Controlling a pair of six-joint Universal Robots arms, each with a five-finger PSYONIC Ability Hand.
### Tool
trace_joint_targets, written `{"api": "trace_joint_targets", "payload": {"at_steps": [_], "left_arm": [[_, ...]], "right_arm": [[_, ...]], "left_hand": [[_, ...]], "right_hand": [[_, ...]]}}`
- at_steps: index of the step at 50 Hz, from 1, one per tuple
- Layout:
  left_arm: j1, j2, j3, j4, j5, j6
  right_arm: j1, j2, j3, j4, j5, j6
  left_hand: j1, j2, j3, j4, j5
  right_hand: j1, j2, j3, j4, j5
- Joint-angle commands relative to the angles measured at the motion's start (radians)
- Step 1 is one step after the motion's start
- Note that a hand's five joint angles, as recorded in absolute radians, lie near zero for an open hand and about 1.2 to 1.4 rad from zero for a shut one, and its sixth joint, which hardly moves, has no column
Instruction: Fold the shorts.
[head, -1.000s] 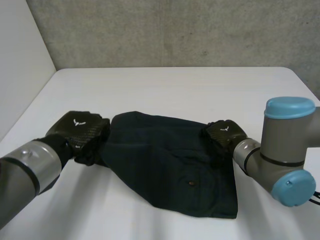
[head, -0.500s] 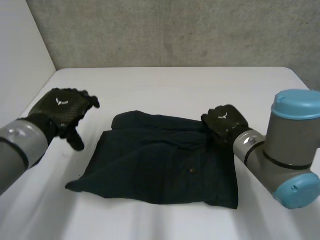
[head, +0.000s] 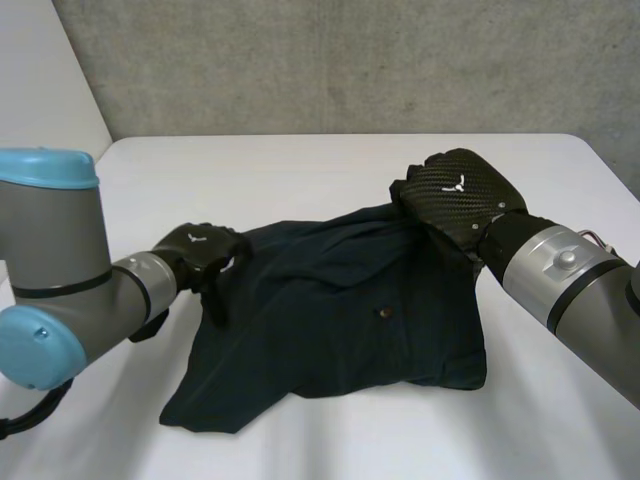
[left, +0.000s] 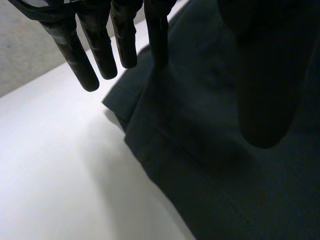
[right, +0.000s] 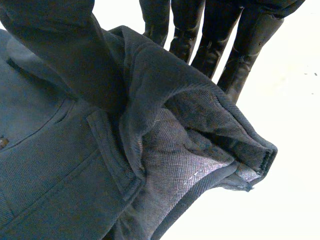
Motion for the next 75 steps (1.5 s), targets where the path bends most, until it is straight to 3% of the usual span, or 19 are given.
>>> {"api": "trace_joint_targets", "payload": {"at_steps": [1, 4, 7, 8, 15, 19, 23, 26, 28, 33, 34, 35, 37, 40, 45, 49, 53, 61, 75], "left_arm": [[-0.031, -0.098, 0.057, 0.002, -0.005, 0.001], [-0.032, -0.118, 0.08, 0.002, -0.007, -0.001], [-0.038, -0.127, 0.112, 0.004, -0.008, -0.002], [-0.038, -0.127, 0.121, 0.004, -0.01, -0.002], [-0.034, -0.112, 0.295, -0.001, -0.02, 0.01], [-0.026, -0.1, 0.475, -0.002, -0.048, 0.013], [-0.014, -0.1, 0.689, 0.01, -0.102, 0.016], [-0.001, -0.107, 0.838, 0.051, -0.149, 0.016], [-0.009, -0.107, 0.885, 0.074, -0.155, 0.016], [-0.038, -0.097, 0.788, 0.074, -0.151, -0.005], [-0.046, -0.094, 0.749, 0.074, -0.148, -0.011], [-0.063, -0.086, 0.665, 0.081, -0.143, -0.02], [-0.072, -0.071, 0.584, 0.084, -0.142, -0.031], [-0.074, -0.065, 0.462, 0.082, -0.145, -0.074], [-0.074, -0.072, 0.326, 0.074, -0.128, -0.264], [-0.083, -0.072, 0.221, 0.073, -0.042, -0.488], [-0.083, -0.071, 0.172, 0.074, 0.027, -0.604], [-0.089, -0.077, 0.14, 0.071, 0.066, -0.706], [-0.11, -0.192, 0.189, 0.084, 0.056, -0.705]], "right_arm": [[0.004, 0.007, -0.005, 0.053, -0.027, 0.002], [0.004, 0.011, -0.012, 0.064, -0.026, 0.002], [-0.001, 0.025, -0.027, 0.082, -0.026, -0.001], [-0.002, 0.036, -0.034, 0.088, -0.026, -0.003], [-0.008, 0.214, -0.278, 0.2, -0.009, -0.012], [-0.008, 0.286, -0.503, 0.205, 0.054, -0.038], [-0.007, 0.35, -0.738, 0.075, 0.149, -0.039], [0.002, 0.361, -0.832, -0.12, 0.207, -0.029], [0.006, 0.359, -0.829, -0.197, 0.218, -0.02], [0.007, 0.341, -0.743, -0.158, 0.207, -0.015], [0.009, 0.335, -0.714, -0.154, 0.201, -0.015], [0.012, 0.318, -0.652, -0.152, 0.188, -0.015], [0.018, 0.294, -0.596, -0.155, 0.181, -0.018], [0.045, 0.254, -0.524, -0.157, 0.172, -0.023], [0.052, 0.243, -0.487, -0.134, 0.177, -0.026], [0.056, 0.24, -0.463, -0.088, 0.177, -0.035], [0.068, 0.238, -0.453, -0.044, 0.18, -0.058], [0.13, 0.197, -0.438, 0.007, 0.188, -0.062], [0.208, 0.137, -0.394, 0.059, 0.192, -0.055]], "left_hand": [[0.165, 0.175, 0.172, 0.178, 0.184], [0.5, 0.509, 0.507, 0.513, 0.518], [1.013, 1.023, 1.02, 1.026, 1.032], [1.035, 1.044, 1.042, 1.048, 1.053], [1.035, 1.044, 1.042, 1.048, 1.053], [1.035, 1.044, 1.042, 1.048, 1.053], [1.035, 1.044, 1.042, 1.048, 1.053], [1.035, 1.044, 1.042, 1.048, 1.053], [1.035, 1.044, 1.042, 1.048, 1.053], [1.035, 1.044, 1.042, 1.048, 1.053], [0.954, 0.963, 0.961, 0.967, 0.972], [0.665, 0.675, 0.672, 0.678, 0.684], [0.393, 0.403, 0.401, 0.407, 0.412], [0.251, 0.261, 0.259, 0.265, 0.27], [0.231, 0.24, 0.238, 0.244, 0.249], [0.251, 0.261, 0.258, 0.264, 0.27], [0.251, 0.261, 0.259, 0.265, 0.27], [0.283, 0.293, 0.291, 0.297, 0.302], [0.266, 0.275, 0.273, 0.279, 0.285]], "right_hand": [[0.493, 0.234, 0.222, 0.207, 0.283], [0.493, 0.234, 0.222, 0.207, 0.283], [0.493, 0.234, 0.222, 0.207, 0.283], [0.493, 0.234, 0.222, 0.207, 0.283], [0.493, 0.234, 0.222, 0.207, 0.283], [0.493, 0.234, 0.222, 0.207, 0.283], [0.493, 0.234, 0.222, 0.207, 0.283], [0.493, 0.234, 0.222, 0.207, 0.283], [0.493, 0.234, 0.222, 0.207, 0.283], [0.493, 0.234, 0.222, 0.207, 0.283], [0.493, 0.234, 0.222, 0.207, 0.283], [0.493, 0.234, 0.222, 0.207, 0.283], [0.493, 0.234, 0.222, 0.207, 0.283], [0.493, 0.234, 0.222, 0.207, 0.283], [0.493, 0.234, 0.222, 0.207, 0.283], [0.493, 0.234, 0.222, 0.207, 0.283], [0.493, 0.234, 0.222, 0.207, 0.283], [0.493, 0.234, 0.222, 0.207, 0.283], [0.493, 0.234, 0.222, 0.207, 0.283]]}}
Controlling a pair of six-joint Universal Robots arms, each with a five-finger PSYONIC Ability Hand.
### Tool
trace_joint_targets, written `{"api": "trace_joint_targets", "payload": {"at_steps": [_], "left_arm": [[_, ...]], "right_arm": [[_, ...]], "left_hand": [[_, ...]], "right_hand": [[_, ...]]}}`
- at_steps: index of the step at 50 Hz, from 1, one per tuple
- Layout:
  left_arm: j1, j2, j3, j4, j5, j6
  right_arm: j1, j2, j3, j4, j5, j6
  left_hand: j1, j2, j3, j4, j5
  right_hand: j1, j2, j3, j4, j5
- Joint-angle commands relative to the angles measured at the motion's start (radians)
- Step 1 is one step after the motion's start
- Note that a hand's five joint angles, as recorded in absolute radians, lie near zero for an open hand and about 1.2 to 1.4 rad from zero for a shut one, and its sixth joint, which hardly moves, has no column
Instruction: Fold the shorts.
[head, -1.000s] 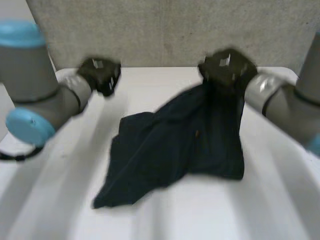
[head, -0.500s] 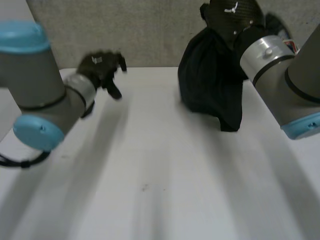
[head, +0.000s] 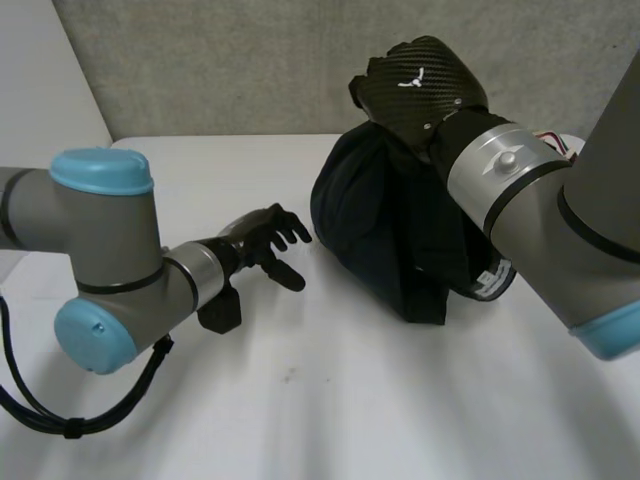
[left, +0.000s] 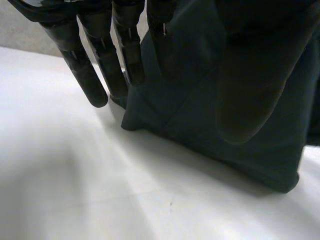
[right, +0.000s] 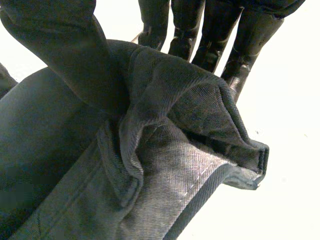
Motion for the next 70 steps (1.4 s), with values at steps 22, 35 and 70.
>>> {"api": "trace_joint_targets", "payload": {"at_steps": [22, 35, 70], "left_arm": [[-0.102, -0.163, 0.133, 0.137, -0.05, -0.005], [-0.113, -0.213, 0.217, 0.158, -0.15, 0.017], [0.071, -0.016, 0.471, -0.009, -0.265, 0.878]], "right_arm": [[0.069, -0.102, 0.003, 0.094, 0.017, 0.1], [0.051, -0.111, 0.011, 0.117, 0.015, 0.126], [-0.118, 0.291, -0.28, -0.024, 0.038, -0.106]], "left_hand": [[-0.1, -0.097, -0.1, -0.097, -0.098], [0.842, 0.845, 0.842, 0.845, 0.844], [0.842, 0.845, 0.842, 0.845, 0.844]], "right_hand": [[0.426, 0.228, 0.2, 0.203, 0.283], [0.426, 0.228, 0.2, 0.203, 0.283], [0.426, 0.228, 0.2, 0.203, 0.283]]}}
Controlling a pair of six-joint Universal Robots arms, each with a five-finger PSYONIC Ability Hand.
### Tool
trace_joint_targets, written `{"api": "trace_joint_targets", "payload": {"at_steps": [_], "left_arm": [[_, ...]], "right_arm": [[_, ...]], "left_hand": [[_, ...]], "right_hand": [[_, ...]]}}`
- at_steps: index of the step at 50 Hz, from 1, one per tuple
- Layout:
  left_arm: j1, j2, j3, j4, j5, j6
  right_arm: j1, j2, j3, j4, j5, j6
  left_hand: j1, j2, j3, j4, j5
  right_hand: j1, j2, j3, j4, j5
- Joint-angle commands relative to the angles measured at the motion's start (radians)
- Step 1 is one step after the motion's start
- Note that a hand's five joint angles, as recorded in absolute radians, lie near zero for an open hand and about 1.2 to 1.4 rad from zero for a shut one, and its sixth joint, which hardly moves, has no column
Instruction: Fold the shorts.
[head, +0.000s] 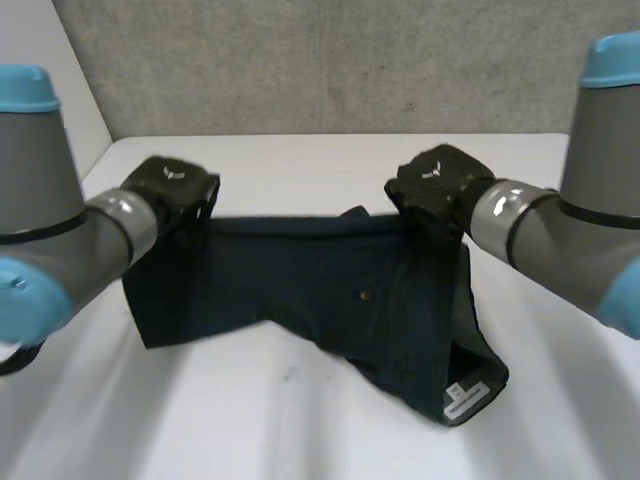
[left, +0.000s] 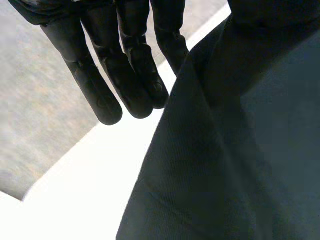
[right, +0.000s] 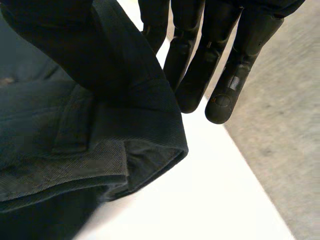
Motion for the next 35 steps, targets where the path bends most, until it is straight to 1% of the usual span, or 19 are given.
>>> {"api": "trace_joint_targets", "payload": {"at_steps": [1, 2, 3, 6, 7, 9, 10, 13, 14, 17, 21, 22, 25, 26, 30, 35], "left_arm": [[-0.012, -0.181, 0.43, 0.161, -0.068, 0.018], [-0.014, -0.189, 0.477, 0.193, -0.073, 0.018], [-0.015, -0.195, 0.552, 0.271, -0.078, 0.015], [-0.023, -0.189, 0.593, 0.401, -0.078, 0.015], [-0.032, -0.174, 0.59, 0.491, -0.082, 0.015], [-0.042, -0.149, 0.582, 0.565, -0.084, 0.015], [-0.052, -0.113, 0.553, 0.608, -0.084, 0.015], [-0.06, -0.065, 0.474, 0.61, -0.079, 0.015], [-0.06, -0.041, 0.416, 0.612, -0.079, 0.014], [-0.063, -0.022, 0.329, 0.61, -0.082, 0.014], [-0.058, -0.01, 0.156, 0.604, -0.093, 0.011], [-0.057, -0.004, 0.081, 0.604, -0.101, 0.011], [-0.055, 0.0, -0.034, 0.6, -0.114, 0.009], [-0.054, -0.005, -0.109, 0.598, -0.12, 0.008], [-0.061, -0.017, -0.276, 0.595, -0.119, 0.004], [-0.08, -0.045, -0.41, 0.583, -0.117, 0.008]], "right_arm": [[0.005, 0.097, -0.181, -0.391, 0.105, -0.01], [0.005, 0.097, -0.194, -0.456, 0.113, -0.01], [0.005, 0.094, -0.206, -0.576, 0.118, -0.01], [0.008, 0.084, -0.217, -0.732, 0.118, -0.01], [0.009, 0.071, -0.214, -0.804, 0.113, -0.007], [0.011, 0.055, -0.211, -0.831, 0.105, -0.004], [0.011, 0.048, -0.211, -0.829, 0.092, 0.002], [0.011, 0.046, -0.206, -0.803, 0.072, 0.005], [0.011, 0.043, -0.198, -0.773, 0.06, 0.007], [0.011, 0.044, -0.183, -0.716, 0.032, 0.008], [0.011, 0.058, -0.14, -0.628, -0.023, 0.025], [0.011, 0.073, -0.114, -0.596, -0.046, 0.03], [0.009, 0.097, -0.065, -0.549, -0.074, 0.033], [0.009, 0.112, -0.025, -0.517, -0.086, 0.031], [0.009, 0.168, 0.076, -0.44, -0.091, 0.021], [0.006, 0.212, 0.162, -0.352, -0.083, 0.022]], "left_hand": [[0.265, 0.2, 0.195, 0.201, 0.265], [0.265, 0.2, 0.195, 0.201, 0.265], [0.265, 0.2, 0.195, 0.201, 0.265], [0.265, 0.2, 0.195, 0.201, 0.265], [0.265, 0.2, 0.195, 0.201, 0.265], [0.265, 0.2, 0.195, 0.201, 0.265], [0.265, 0.2, 0.195, 0.201, 0.265], [0.265, 0.2, 0.195, 0.201, 0.265], [0.265, 0.2, 0.195, 0.201, 0.265], [0.265, 0.2, 0.195, 0.201, 0.265], [0.265, 0.2, 0.195, 0.201, 0.265], [0.265, 0.2, 0.195, 0.201, 0.265], [0.265, 0.2, 0.195, 0.201, 0.265], [0.265, 0.2, 0.195, 0.201, 0.265], [0.265, 0.2, 0.195, 0.201, 0.265], [0.265, 0.2, 0.195, 0.201, 0.265]], "right_hand": [[0.426, 0.228, 0.194, 0.203, 0.25], [0.426, 0.228, 0.194, 0.203, 0.25], [0.426, 0.228, 0.194, 0.203, 0.25], [0.426, 0.228, 0.194, 0.203, 0.25], [0.426, 0.228, 0.194, 0.203, 0.25], [0.426, 0.228, 0.194, 0.203, 0.25], [0.426, 0.228, 0.194, 0.203, 0.25], [0.426, 0.228, 0.194, 0.203, 0.25], [0.426, 0.228, 0.194, 0.203, 0.25], [0.426, 0.228, 0.194, 0.203, 0.25], [0.426, 0.228, 0.194, 0.203, 0.25], [0.426, 0.228, 0.194, 0.203, 0.25], [0.426, 0.228, 0.194, 0.203, 0.25], [0.426, 0.228, 0.194, 0.203, 0.25], [0.426, 0.228, 0.194, 0.203, 0.25], [0.426, 0.228, 0.194, 0.203, 0.25]]}}
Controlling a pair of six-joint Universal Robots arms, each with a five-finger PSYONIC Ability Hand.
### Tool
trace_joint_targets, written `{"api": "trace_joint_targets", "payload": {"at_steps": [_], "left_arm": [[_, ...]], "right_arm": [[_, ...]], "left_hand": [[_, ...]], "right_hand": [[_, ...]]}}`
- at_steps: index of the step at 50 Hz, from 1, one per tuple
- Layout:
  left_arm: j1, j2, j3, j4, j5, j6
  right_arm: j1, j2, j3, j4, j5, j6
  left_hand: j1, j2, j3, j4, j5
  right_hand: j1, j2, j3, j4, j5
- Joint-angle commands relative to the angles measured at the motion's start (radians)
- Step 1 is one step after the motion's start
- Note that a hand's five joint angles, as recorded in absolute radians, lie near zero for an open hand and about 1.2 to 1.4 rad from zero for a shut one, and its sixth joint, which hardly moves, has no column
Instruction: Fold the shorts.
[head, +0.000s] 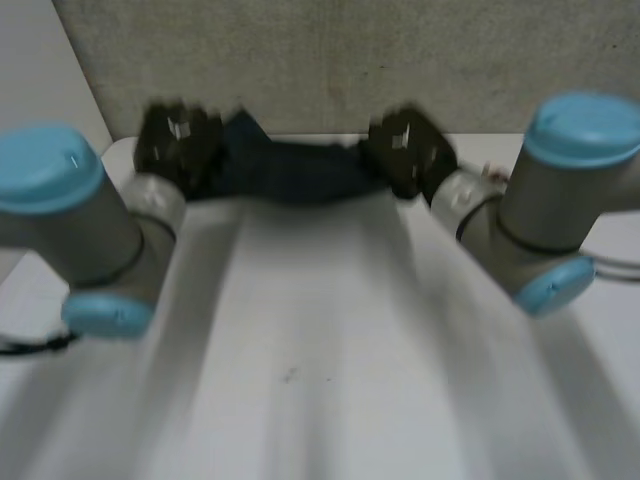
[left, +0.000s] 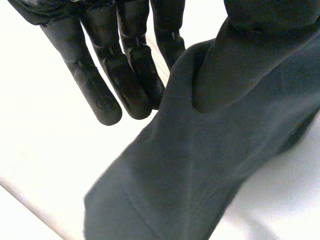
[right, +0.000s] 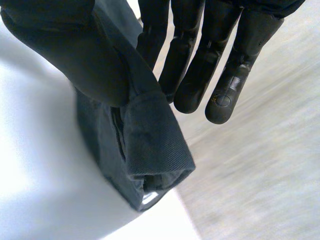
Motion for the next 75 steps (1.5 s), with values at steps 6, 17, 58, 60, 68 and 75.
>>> {"api": "trace_joint_targets", "payload": {"at_steps": [6, 17, 58, 60, 68, 75], "left_arm": [[-0.101, -0.024, -0.352, -0.11, 0.0, 0.013], [-0.096, 0.116, -0.404, -0.283, 0.01, 0.006], [0.319, 0.196, -0.597, -0.355, 0.279, -0.213], [0.316, 0.165, -0.585, -0.343, 0.279, -0.211], [0.309, 0.14, -0.535, -0.312, 0.279, -0.213], [0.296, 0.189, -0.528, -0.312, 0.273, -0.211]], "right_arm": [[-0.013, 0.039, 0.266, 0.243, -0.001, 0.022], [-0.092, -0.162, 0.462, 0.24, -0.017, 0.232], [-0.185, -0.108, 0.616, 0.027, -0.143, 0.05], [-0.185, -0.093, 0.605, 0.028, -0.142, 0.05], [-0.18, -0.064, 0.593, 0.027, -0.142, 0.048], [-0.178, -0.055, 0.581, 0.025, -0.14, 0.053]], "left_hand": [[0.265, 0.199, 0.195, 0.198, 0.249], [-0.328, -0.394, -0.398, -0.394, -0.343], [-0.531, -0.597, -0.601, -0.597, -0.546], [-0.528, -0.594, -0.598, -0.594, -0.543], [-0.51, -0.576, -0.58, -0.577, -0.525], [-0.483, -0.549, -0.554, -0.55, -0.499]], "right_hand": [[0.417, 0.228, 0.194, 0.202, 0.241], [-0.096, -0.284, -0.319, -0.31, -0.271], [-0.208, -0.396, -0.43, -0.422, -0.383], [-0.19, -0.378, -0.413, -0.404, -0.366], [-0.184, -0.373, -0.407, -0.398, -0.36], [0.205, 0.017, -0.017, -0.009, 0.03]]}}
